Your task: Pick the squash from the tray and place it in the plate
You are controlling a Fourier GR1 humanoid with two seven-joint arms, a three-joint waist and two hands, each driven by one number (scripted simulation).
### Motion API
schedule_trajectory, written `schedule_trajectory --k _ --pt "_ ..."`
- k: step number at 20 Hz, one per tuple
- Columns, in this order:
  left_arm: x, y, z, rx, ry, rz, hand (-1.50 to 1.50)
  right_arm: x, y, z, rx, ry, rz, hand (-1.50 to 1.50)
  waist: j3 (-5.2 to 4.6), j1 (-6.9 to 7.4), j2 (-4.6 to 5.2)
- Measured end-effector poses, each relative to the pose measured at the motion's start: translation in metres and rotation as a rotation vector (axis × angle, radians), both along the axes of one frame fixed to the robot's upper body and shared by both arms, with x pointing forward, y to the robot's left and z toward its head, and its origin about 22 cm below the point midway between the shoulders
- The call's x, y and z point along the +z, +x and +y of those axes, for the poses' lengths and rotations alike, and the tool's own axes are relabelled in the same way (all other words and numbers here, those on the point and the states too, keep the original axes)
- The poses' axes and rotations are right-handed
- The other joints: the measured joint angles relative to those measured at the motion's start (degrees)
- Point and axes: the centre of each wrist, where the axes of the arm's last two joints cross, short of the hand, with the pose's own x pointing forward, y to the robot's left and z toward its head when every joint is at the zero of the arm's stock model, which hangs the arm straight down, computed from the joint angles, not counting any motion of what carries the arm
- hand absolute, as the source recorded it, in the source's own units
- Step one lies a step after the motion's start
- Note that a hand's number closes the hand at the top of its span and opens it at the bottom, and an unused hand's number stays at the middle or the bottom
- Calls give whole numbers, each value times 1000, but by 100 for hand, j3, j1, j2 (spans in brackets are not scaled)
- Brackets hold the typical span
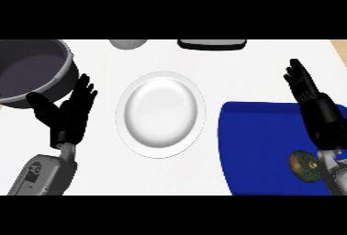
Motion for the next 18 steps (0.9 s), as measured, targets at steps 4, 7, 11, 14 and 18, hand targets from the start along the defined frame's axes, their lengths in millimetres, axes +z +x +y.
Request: schedule_trajectory --k 4,7,11,14,18 --pt "-10 -10 6 3 72 25 0 6 -5 8 298 72 31 150 -15 -55 -14" --pt "-21 -16 10 -5 129 61 0 24 -8 14 538 15 -24 150 -26 -47 -63" --pt "-35 -25 14 -8 163 117 0 66 -6 -4 611 -322 -299 150 -18 -183 -113" --pt "-39 -30 16 -14 183 120 0 22 -11 -30 643 -212 -264 -150 4 -195 -7" --pt "-44 -35 10 -30 191 119 0 -24 -22 -54 758 46 -188 -150 21 -138 72"
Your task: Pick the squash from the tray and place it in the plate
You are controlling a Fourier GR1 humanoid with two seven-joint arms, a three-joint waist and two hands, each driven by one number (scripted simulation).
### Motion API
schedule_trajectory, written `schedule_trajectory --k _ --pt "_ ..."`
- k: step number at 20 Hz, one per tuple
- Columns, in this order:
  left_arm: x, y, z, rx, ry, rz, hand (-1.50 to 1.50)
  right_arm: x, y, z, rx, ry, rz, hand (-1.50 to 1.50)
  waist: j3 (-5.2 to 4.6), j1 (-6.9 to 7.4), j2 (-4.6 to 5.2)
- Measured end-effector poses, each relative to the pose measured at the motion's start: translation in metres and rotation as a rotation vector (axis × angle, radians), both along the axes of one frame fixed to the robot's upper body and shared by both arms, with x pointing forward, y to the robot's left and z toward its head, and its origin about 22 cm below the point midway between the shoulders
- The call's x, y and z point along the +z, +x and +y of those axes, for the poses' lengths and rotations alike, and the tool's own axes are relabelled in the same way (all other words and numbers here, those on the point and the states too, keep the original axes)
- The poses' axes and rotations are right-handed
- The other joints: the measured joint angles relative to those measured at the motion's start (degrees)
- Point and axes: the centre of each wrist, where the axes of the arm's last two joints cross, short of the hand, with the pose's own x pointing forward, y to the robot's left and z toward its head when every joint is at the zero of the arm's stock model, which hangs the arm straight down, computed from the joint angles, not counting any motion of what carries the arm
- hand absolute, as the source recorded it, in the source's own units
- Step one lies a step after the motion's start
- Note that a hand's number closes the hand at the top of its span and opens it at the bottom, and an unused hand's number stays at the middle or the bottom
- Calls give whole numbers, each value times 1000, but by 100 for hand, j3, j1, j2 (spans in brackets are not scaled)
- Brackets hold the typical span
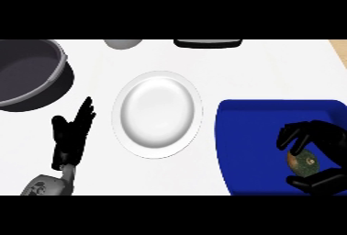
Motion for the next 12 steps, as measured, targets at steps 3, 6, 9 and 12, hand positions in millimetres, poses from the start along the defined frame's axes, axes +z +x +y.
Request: schedule_trajectory --k 3,6,9,12 --pt "-2 0 -1 -8 7 2 0 -7 -1 -22 69 -28 5 -150 -10 47 -2" --pt "-4 -4 -1 -13 12 7 0 -1 0 -39 79 -171 -54 -150 -18 77 -29" --pt "-6 -6 -6 -22 11 9 0 9 3 -55 59 -325 -163 -150 -24 86 -43" --pt "-6 -6 -5 -16 12 10 0 16 6 -68 64 -469 -261 -150 -37 90 -48"
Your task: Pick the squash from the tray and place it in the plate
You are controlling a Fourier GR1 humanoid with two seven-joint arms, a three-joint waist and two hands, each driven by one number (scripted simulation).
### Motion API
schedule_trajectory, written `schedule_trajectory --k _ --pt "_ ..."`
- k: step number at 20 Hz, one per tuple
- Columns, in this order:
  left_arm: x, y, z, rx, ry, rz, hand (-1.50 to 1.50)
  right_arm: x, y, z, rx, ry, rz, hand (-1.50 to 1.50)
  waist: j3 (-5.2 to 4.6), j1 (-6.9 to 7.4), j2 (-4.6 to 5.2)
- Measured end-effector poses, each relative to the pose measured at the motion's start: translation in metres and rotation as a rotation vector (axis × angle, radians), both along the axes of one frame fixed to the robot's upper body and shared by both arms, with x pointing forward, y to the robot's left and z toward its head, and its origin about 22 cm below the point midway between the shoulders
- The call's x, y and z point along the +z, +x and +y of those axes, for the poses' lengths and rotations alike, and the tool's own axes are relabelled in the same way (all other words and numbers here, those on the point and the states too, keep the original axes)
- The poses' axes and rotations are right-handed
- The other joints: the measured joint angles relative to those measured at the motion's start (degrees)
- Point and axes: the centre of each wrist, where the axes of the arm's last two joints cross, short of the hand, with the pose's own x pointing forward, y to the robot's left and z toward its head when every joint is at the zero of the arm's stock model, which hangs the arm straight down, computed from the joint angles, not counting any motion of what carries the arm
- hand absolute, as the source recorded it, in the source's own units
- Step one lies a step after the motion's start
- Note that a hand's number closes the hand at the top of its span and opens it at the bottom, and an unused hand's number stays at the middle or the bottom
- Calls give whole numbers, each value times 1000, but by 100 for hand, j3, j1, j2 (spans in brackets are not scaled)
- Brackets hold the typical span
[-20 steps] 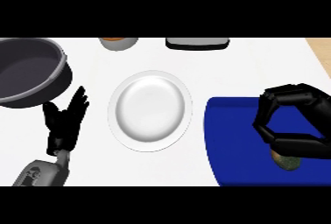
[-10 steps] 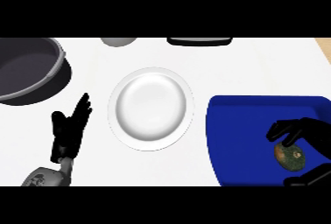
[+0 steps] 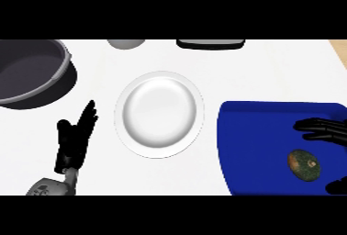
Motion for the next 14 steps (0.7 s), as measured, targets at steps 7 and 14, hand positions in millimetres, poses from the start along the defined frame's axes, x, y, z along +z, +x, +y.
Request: schedule_trajectory --k 7,14 --pt "4 2 -2 -9 13 -6 0 16 8 -19 65 -314 -82 -150 -22 11 -9" --pt "3 -3 2 0 13 1 0 4 16 -13 154 -525 -73 -150 -31 -17 -20"
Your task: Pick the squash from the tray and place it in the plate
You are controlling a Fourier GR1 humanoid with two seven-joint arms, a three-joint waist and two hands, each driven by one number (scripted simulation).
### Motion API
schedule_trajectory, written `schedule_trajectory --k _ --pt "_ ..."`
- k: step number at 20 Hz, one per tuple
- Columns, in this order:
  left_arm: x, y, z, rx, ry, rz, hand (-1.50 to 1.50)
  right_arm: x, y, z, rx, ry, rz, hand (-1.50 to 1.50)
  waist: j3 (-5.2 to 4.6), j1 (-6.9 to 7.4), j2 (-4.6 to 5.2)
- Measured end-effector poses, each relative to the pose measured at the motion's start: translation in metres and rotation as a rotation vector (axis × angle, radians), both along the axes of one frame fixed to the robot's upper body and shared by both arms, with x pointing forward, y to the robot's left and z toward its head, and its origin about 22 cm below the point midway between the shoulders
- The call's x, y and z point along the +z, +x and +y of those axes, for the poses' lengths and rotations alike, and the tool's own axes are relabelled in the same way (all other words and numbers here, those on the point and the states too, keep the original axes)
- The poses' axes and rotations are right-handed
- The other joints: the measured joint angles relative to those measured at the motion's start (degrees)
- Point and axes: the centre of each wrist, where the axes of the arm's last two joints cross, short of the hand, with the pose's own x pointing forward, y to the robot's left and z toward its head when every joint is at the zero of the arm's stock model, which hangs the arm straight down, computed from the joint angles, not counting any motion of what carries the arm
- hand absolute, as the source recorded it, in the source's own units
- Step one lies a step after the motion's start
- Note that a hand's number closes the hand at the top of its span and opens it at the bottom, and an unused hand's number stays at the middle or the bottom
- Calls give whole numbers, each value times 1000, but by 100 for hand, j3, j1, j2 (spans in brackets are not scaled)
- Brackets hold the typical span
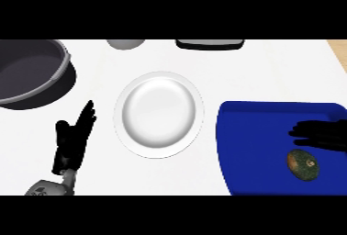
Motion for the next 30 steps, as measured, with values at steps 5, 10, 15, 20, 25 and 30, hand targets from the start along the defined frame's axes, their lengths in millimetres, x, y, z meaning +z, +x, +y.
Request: schedule_trajectory --k 5,10,15,20,25,30 --pt "-5 2 -3 5 2 2 0 -14 9 10 26 -54 1 -150 -4 -52 -8" --pt "-8 2 0 11 0 4 0 -32 9 13 38 -83 14 -150 -6 -80 -14" --pt "-7 2 -3 16 0 -1 0 -47 15 14 47 -116 25 -150 -5 -67 -11" --pt "-9 2 -3 15 3 3 0 -54 15 17 56 -124 26 -150 -5 -89 -15" --pt "-8 -2 -2 19 1 2 0 -66 13 19 54 -132 37 -150 -6 -92 -19" --pt "-9 0 2 20 -6 2 0 -77 18 28 75 -143 35 150 -10 -93 -18"
